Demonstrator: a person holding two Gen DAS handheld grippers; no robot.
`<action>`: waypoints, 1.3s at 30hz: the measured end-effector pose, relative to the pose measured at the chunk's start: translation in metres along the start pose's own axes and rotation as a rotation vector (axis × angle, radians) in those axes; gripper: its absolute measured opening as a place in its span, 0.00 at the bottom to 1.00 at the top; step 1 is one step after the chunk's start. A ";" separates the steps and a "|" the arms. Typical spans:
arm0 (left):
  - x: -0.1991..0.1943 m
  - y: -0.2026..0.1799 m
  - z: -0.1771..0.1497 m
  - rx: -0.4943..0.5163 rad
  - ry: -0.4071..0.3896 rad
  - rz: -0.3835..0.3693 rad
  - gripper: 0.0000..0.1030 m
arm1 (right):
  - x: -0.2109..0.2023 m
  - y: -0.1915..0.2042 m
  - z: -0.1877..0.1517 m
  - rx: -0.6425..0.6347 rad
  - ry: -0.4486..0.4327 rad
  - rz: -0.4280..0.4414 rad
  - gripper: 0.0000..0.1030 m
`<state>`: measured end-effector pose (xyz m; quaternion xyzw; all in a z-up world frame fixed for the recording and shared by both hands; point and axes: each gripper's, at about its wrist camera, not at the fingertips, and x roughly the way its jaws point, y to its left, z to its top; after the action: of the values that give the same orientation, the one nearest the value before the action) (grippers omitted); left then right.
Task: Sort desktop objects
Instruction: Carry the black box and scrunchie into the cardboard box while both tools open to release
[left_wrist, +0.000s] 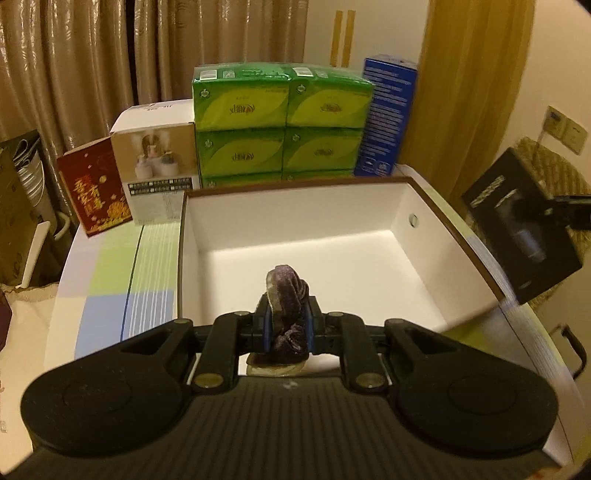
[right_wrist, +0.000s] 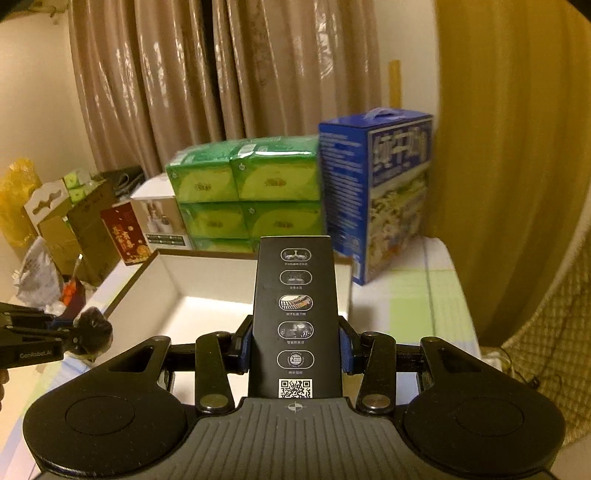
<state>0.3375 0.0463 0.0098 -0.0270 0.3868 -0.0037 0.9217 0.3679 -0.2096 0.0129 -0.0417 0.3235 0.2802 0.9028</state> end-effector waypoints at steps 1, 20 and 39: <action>0.008 0.001 0.007 0.004 0.002 0.004 0.14 | 0.011 -0.001 0.004 -0.003 0.011 -0.006 0.39; 0.182 0.032 0.053 0.051 0.197 0.155 0.16 | 0.183 -0.024 0.018 0.034 0.247 -0.101 0.39; 0.167 0.023 0.058 0.084 0.113 0.155 0.57 | 0.191 -0.016 0.016 -0.077 0.201 -0.137 0.41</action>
<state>0.4956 0.0672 -0.0702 0.0419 0.4385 0.0498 0.8964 0.5062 -0.1272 -0.0926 -0.1264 0.3978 0.2246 0.8805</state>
